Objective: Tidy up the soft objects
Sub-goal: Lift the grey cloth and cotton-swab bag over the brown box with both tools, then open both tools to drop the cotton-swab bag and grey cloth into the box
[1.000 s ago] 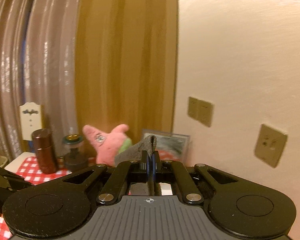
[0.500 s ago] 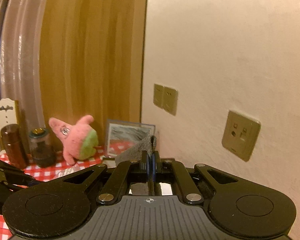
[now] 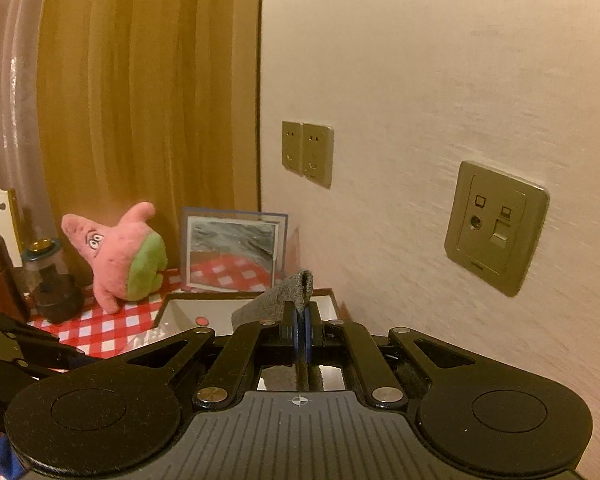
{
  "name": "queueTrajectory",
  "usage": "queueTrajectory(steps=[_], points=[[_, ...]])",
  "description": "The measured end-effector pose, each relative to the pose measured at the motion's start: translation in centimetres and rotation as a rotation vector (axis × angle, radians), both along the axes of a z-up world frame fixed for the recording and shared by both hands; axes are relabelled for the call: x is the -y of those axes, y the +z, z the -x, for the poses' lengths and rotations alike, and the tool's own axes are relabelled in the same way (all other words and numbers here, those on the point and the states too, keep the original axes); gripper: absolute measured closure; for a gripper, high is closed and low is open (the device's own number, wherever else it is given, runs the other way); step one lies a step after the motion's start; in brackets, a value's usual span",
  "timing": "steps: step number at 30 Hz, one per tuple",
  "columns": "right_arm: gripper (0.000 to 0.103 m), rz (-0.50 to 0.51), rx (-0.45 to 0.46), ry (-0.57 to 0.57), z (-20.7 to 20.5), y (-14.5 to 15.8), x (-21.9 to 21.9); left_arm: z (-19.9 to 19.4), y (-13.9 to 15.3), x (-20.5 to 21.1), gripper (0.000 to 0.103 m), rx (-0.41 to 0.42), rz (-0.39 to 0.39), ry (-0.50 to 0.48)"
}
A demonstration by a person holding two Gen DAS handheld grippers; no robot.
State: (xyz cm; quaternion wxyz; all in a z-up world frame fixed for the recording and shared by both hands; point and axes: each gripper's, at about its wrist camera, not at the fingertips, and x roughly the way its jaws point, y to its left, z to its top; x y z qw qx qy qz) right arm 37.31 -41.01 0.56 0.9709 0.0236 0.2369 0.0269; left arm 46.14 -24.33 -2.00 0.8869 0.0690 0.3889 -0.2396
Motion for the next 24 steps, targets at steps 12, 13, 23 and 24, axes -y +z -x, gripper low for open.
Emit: queueTrajectory(steps=[12, 13, 23, 24], points=[[0.1, -0.015, -0.004, -0.014, -3.1, -0.7, 1.3, -3.8, -0.9, 2.5, 0.076, -0.024, 0.008, -0.029], [0.1, -0.017, -0.005, -0.014, -3.3, -0.8, 1.4, -4.0, -0.9, 2.8, 0.072, -0.016, 0.0, -0.033], [0.1, -0.019, -0.017, -0.019, -4.2, -1.4, 1.3, -5.2, -1.5, 2.3, 0.068, -0.037, -0.001, -0.032], [0.1, -0.02, -0.019, -0.02, -4.3, -1.5, 1.3, -5.2, -1.5, 2.1, 0.068, -0.042, 0.002, -0.03]])
